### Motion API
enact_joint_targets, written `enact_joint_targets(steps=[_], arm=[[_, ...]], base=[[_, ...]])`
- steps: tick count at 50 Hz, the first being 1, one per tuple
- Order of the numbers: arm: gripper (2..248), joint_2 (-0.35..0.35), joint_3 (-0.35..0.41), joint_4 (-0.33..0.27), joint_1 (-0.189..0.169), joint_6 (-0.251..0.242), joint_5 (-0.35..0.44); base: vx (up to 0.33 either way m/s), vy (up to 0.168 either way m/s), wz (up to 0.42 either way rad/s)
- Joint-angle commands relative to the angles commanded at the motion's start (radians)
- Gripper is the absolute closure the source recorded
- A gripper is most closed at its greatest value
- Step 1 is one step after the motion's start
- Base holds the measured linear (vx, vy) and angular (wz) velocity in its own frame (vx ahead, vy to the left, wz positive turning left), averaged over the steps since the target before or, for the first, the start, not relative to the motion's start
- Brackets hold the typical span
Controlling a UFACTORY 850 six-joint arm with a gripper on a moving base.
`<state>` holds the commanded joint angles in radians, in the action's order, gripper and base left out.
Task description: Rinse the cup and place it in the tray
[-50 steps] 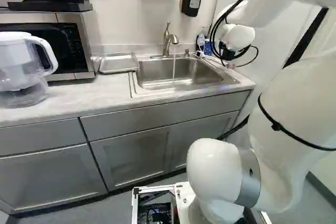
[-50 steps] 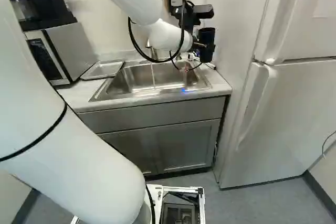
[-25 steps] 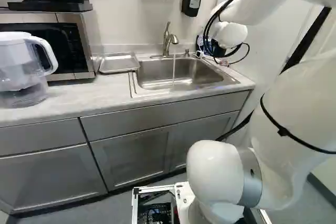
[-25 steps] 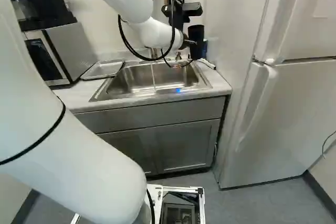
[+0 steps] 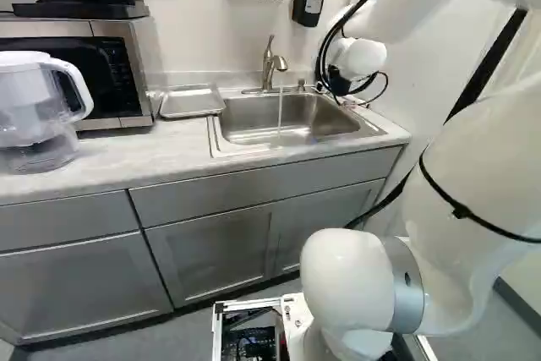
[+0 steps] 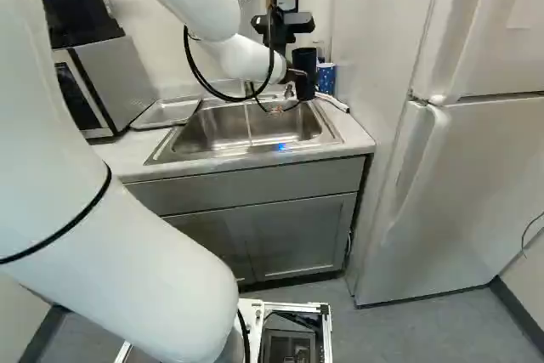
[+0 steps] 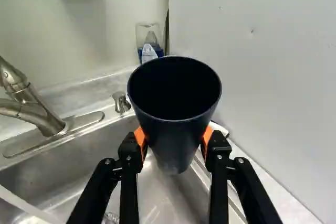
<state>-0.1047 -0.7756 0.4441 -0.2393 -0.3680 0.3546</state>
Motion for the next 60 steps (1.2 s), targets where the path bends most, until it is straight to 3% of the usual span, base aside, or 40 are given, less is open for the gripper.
enact_joint_targets(steps=[21,49,60], arm=[[129,0.035,0.013,-0.008,0.003,0.0,-0.063],[129,0.017,0.04,-0.062,0.061,0.0,-0.147],[129,0.016,0.041,-0.087,0.064,0.0,-0.198]], base=[[0.0,0.0,0.0],[0.0,0.0,0.0],[0.0,0.0,0.0]])
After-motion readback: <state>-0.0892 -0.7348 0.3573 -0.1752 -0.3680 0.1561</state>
